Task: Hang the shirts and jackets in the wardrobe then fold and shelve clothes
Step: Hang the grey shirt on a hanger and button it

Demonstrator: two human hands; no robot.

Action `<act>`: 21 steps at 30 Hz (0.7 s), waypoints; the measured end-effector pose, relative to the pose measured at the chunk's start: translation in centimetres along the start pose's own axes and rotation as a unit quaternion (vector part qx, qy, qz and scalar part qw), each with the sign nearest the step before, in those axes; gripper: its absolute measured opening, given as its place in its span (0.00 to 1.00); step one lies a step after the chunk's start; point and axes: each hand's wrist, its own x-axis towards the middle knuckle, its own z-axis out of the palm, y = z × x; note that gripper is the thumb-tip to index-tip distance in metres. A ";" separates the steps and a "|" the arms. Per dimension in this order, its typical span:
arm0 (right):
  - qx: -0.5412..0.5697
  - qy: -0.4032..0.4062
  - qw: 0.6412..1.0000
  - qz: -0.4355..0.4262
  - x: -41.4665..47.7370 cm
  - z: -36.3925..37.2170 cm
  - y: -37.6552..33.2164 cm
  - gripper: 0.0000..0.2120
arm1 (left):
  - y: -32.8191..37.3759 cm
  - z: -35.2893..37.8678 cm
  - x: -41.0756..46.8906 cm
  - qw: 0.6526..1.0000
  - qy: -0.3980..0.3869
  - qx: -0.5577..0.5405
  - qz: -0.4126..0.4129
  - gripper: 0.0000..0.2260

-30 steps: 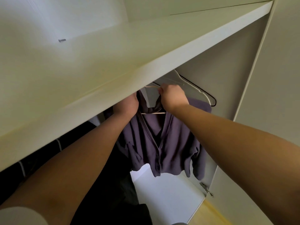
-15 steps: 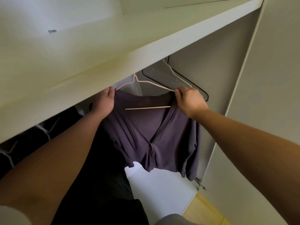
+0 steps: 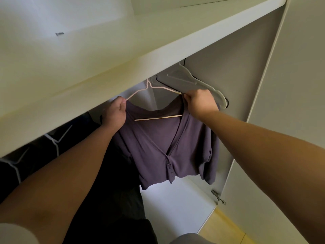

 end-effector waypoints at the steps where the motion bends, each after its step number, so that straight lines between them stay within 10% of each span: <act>1: 0.003 0.002 1.000 -0.005 0.2 0.0 -0.5 0.15 | 0.0 0.1 0.0 1.000 -0.004 -0.004 -0.001 0.11; 21: 0.009 -0.007 0.999 -0.046 0.7 -1.0 -4.4 0.08 | 0.1 1.0 -0.8 0.999 0.015 -0.033 0.031 0.10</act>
